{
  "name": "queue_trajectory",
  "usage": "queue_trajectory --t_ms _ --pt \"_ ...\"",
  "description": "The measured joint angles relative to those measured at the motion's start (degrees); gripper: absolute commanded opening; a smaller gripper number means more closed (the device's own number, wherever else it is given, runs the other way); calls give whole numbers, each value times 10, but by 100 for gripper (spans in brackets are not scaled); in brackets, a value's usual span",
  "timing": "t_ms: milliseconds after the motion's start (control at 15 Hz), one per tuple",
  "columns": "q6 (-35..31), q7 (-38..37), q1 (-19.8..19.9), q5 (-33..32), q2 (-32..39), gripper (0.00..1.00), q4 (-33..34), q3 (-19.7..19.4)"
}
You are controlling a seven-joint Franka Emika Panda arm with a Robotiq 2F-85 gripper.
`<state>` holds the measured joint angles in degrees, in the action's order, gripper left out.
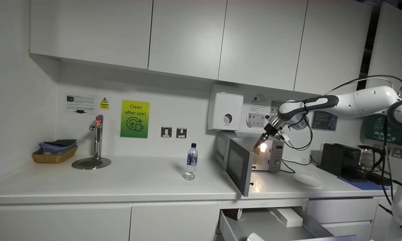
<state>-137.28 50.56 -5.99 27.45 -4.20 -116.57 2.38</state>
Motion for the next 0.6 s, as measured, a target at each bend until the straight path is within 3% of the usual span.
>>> queue_trajectory --t_ms 600 --pt "0 -53 38 -78 -49 0 -45 -48"
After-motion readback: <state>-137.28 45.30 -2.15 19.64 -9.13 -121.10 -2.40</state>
